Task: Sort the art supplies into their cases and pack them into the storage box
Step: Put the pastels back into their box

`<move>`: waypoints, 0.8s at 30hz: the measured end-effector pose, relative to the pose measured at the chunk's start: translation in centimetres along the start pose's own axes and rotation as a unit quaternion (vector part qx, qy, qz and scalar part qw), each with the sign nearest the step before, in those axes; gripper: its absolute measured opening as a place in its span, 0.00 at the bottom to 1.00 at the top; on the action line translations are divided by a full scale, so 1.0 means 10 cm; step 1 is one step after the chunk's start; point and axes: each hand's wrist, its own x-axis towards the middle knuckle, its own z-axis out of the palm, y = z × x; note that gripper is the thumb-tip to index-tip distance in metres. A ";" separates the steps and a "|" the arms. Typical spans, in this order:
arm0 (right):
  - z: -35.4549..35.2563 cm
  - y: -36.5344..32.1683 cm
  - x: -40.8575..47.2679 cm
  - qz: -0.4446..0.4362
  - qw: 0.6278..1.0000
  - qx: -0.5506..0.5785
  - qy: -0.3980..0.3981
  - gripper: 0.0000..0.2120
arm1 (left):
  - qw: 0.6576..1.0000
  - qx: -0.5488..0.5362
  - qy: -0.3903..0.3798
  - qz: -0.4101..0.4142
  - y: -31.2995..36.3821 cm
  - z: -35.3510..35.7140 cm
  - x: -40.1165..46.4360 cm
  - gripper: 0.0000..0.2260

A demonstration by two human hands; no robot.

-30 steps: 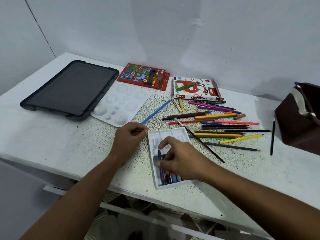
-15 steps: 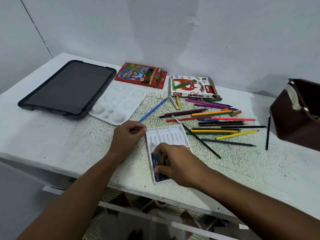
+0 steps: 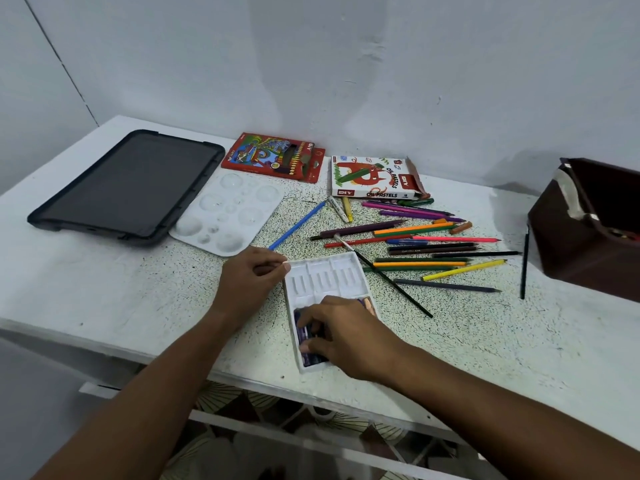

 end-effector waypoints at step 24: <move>-0.72 0.90 1.57 0.136 0.954 -0.194 0.183 0.14 | 0.999 0.034 0.003 0.009 -0.02 0.00 0.02 0.03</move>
